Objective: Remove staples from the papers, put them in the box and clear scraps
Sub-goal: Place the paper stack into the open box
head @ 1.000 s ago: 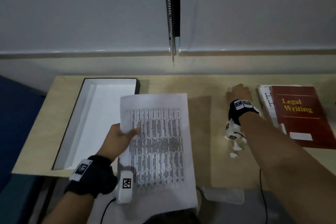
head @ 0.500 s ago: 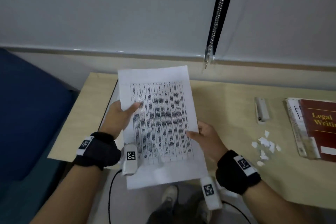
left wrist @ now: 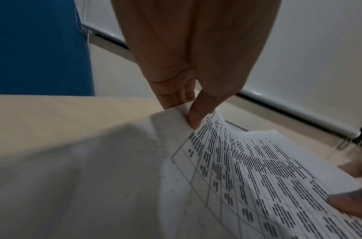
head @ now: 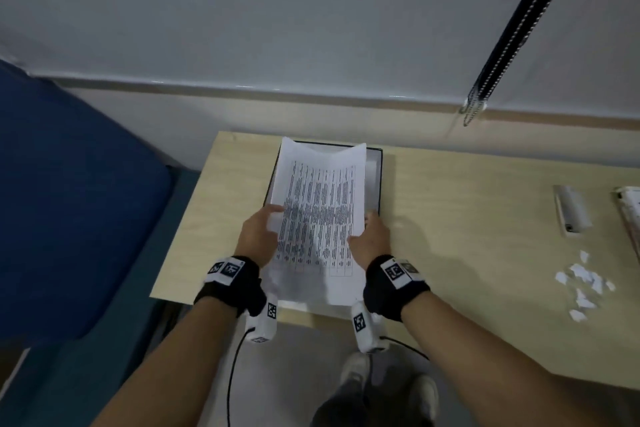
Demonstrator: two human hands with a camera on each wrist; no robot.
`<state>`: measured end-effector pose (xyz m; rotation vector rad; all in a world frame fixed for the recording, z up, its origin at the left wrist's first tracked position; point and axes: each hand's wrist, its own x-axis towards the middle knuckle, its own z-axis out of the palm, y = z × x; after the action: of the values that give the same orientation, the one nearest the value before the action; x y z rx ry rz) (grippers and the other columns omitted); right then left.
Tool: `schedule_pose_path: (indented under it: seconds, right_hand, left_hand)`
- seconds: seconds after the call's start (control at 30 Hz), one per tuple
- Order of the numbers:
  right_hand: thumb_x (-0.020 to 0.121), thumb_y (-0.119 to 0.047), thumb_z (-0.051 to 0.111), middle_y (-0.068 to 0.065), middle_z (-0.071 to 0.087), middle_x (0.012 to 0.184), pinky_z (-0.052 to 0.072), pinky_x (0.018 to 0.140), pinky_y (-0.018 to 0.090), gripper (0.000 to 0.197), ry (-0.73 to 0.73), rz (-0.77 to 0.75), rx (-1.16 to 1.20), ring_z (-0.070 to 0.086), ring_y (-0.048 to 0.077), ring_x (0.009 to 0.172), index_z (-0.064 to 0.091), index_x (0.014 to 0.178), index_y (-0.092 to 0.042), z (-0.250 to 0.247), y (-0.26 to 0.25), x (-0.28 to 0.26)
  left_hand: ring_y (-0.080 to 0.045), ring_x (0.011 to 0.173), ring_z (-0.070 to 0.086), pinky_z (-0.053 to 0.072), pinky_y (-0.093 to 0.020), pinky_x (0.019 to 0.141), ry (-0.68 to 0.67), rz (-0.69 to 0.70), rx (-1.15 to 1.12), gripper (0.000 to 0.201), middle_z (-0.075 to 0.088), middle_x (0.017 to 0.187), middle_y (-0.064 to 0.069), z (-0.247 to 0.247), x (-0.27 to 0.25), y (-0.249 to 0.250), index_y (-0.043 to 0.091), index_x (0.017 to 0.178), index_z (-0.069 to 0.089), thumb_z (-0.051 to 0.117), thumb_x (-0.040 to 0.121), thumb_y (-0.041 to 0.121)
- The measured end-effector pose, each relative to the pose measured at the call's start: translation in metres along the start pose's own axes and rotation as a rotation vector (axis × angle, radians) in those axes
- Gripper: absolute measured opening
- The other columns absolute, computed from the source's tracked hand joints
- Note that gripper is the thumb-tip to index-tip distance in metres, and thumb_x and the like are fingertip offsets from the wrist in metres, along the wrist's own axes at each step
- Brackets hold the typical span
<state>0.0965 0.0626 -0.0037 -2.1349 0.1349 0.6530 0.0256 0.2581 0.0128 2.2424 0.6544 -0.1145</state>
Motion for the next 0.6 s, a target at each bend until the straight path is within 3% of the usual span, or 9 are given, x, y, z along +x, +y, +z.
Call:
schedule_pose_path:
  seconds: [0.1,0.17,0.27,0.33,0.43,0.5,0.6]
  right_hand:
    - [0.085,0.006,0.057,0.021,0.056,0.125,0.053,0.093,0.04,0.056,0.016,0.039,-0.181,0.059,0.035,0.112,0.034,0.136,-0.002,0.013,0.003,0.005]
    - [0.087,0.005,0.054,0.022,0.051,0.133,0.05,0.097,0.039,0.064,-0.014,0.042,-0.263,0.056,0.035,0.118,0.024,0.143,-0.002,0.019,0.004,0.007]
    - [0.09,0.003,0.051,0.023,0.029,0.152,0.039,0.109,0.036,0.07,-0.051,0.036,-0.365,0.04,0.034,0.136,0.013,0.148,0.002,0.024,0.005,0.009]
    - [0.091,-0.003,0.054,0.026,0.019,0.155,0.032,0.114,0.036,0.071,-0.064,0.035,-0.421,0.028,0.036,0.142,0.012,0.148,0.004,0.024,0.005,0.008]
    - [0.087,-0.002,0.06,0.027,0.01,0.157,0.035,0.114,0.04,0.081,-0.132,0.027,-0.408,0.029,0.039,0.141,0.011,0.15,0.001,0.018,0.0,0.001]
    - [0.086,-0.004,0.059,0.022,0.018,0.155,0.039,0.11,0.042,0.072,-0.141,-0.023,-0.368,0.036,0.037,0.137,0.021,0.147,-0.003,0.005,-0.001,-0.007]
    - [0.091,-0.015,0.053,0.014,0.035,0.148,0.036,0.112,0.038,0.054,-0.091,-0.097,-0.242,0.038,0.032,0.136,0.035,0.142,-0.006,-0.032,0.009,-0.025]
  left_hand:
    - [-0.026,0.066,0.059,0.042,-0.022,0.045,-0.03,-0.045,0.045,0.057,0.065,0.101,-0.019,0.019,0.012,-0.014,0.017,0.12,0.055,0.039,0.077,-0.017]
    - [-0.027,0.07,0.059,0.042,-0.024,0.048,-0.023,-0.056,0.072,0.057,0.063,0.108,-0.021,0.028,0.017,-0.019,0.016,0.12,0.054,0.04,0.076,-0.018]
    - [-0.034,0.087,0.061,0.051,-0.034,0.063,-0.008,-0.057,0.109,0.057,0.058,0.119,-0.02,0.037,0.02,-0.022,0.015,0.123,0.051,0.043,0.077,-0.018]
    - [-0.036,0.096,0.06,0.055,-0.041,0.075,-0.024,-0.062,0.156,0.057,0.058,0.121,-0.021,0.04,0.022,-0.022,0.013,0.128,0.049,0.045,0.079,-0.016]
    - [-0.038,0.106,0.057,0.051,-0.042,0.088,-0.046,-0.067,0.216,0.055,0.052,0.13,-0.023,0.041,0.022,-0.016,0.01,0.133,0.046,0.048,0.082,-0.012]
    - [-0.039,0.109,0.056,0.047,-0.04,0.092,-0.026,-0.021,0.249,0.048,0.046,0.134,-0.023,0.039,0.015,-0.007,0.007,0.13,0.049,0.052,0.085,-0.007]
    - [-0.037,0.108,0.058,0.047,-0.043,0.094,-0.012,0.178,0.273,0.035,0.055,0.125,-0.022,0.036,-0.002,0.006,0.006,0.122,0.057,0.059,0.087,0.002]
